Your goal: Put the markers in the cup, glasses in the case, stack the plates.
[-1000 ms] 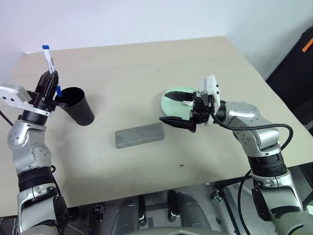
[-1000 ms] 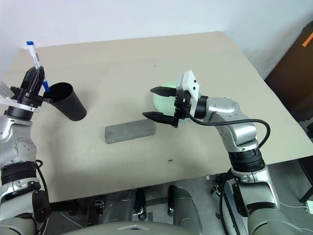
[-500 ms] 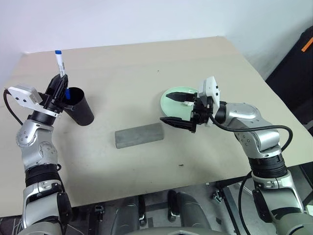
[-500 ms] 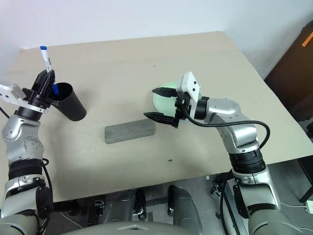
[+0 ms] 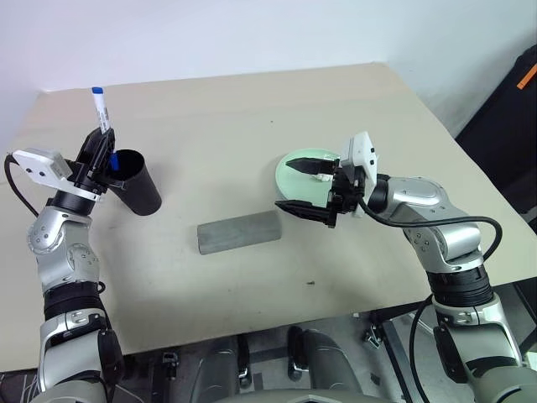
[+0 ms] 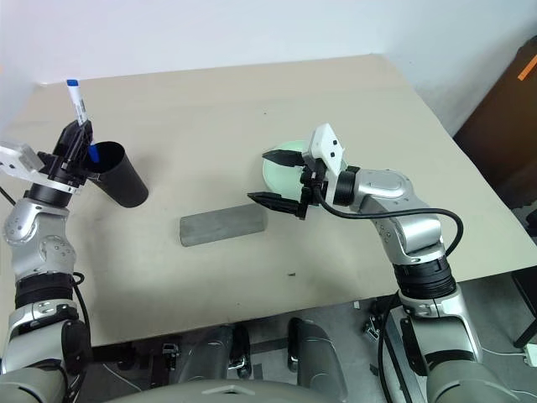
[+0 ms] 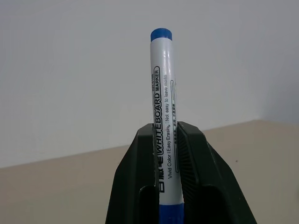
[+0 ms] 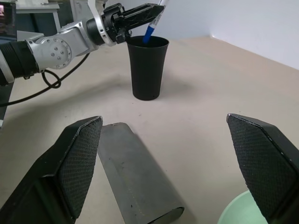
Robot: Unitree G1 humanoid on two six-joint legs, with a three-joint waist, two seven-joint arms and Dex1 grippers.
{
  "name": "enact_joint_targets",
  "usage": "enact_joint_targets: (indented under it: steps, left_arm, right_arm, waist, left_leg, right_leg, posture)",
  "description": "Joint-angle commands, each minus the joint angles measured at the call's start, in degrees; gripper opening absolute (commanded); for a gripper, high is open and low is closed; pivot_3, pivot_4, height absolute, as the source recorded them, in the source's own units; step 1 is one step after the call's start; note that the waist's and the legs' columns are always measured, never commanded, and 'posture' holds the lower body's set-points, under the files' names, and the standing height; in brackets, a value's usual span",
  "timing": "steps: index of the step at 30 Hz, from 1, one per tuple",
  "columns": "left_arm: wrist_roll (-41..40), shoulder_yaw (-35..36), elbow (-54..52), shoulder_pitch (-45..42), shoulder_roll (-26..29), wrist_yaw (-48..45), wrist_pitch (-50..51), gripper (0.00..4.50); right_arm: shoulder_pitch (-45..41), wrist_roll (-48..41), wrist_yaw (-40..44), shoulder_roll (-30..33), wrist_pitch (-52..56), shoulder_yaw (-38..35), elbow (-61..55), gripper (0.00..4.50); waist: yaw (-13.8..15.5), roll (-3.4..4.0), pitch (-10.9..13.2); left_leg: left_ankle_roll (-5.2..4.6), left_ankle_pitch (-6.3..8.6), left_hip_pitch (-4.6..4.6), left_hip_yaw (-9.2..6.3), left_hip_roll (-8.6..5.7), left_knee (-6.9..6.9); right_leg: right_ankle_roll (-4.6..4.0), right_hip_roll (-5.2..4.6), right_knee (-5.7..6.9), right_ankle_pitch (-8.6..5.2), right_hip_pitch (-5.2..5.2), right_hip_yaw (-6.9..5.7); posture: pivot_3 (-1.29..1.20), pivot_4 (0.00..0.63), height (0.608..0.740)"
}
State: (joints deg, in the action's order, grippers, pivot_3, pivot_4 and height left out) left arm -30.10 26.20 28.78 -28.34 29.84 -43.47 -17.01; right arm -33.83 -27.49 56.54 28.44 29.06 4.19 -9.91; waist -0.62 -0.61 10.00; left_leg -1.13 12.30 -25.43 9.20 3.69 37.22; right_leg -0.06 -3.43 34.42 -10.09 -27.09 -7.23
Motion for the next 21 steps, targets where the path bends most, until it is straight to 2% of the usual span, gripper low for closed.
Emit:
enact_joint_targets:
  steps: [1,9,18,21]
  left_arm:
    - [-0.1,1.2,-0.6,-0.2,1.0,0.3,-0.8,1.62]
    - [0.3,1.1,-1.1,0.3,1.0,1.0,-1.0,4.41]
    - [-1.2,1.4,-6.3,2.2,2.0,1.2,1.6,4.46]
    - [-6.0,1.9,-13.6,6.0,4.1,-1.7,8.6,4.46]
  right_arm:
    - [-0.6,0.4,-0.2,-0.1,-2.0,-0.1,-1.2,4.5]
    - [-0.1,1.3,0.5,-0.3,-4.3,0.0,0.6,4.5]
    - [-0.2,1.2,1.2,-0.6,-5.4,-0.2,1.9,4.5]
    - [-0.9,0.9,1.8,-0.7,-5.7,-0.5,3.3,4.5]
  waist:
    - [0.0,0.0,0.0]
    - [0.0,-0.01,0.0]
    - [0.0,-0.01,0.0]
    - [-0.2,-0.01,0.0]
  left_leg:
    - [0.0,0.0,0.0,0.0,0.0,0.01]
    - [0.0,0.0,0.01,0.0,0.0,0.04]
    - [0.0,0.0,0.03,0.0,0.0,0.09]
    - [0.0,0.0,0.03,0.01,0.0,0.08]
  right_leg:
    - [0.0,0.0,0.01,0.0,0.0,0.0]
    - [0.0,0.0,0.04,0.0,0.01,0.0]
    - [-0.01,-0.01,0.11,-0.01,0.02,0.01]
    - [-0.01,-0.01,0.11,0.0,0.01,0.02]
  posture:
    - [0.0,0.15,0.74]
    - [0.0,0.15,0.74]
    - [0.0,0.15,0.74]
    - [0.0,0.15,0.74]
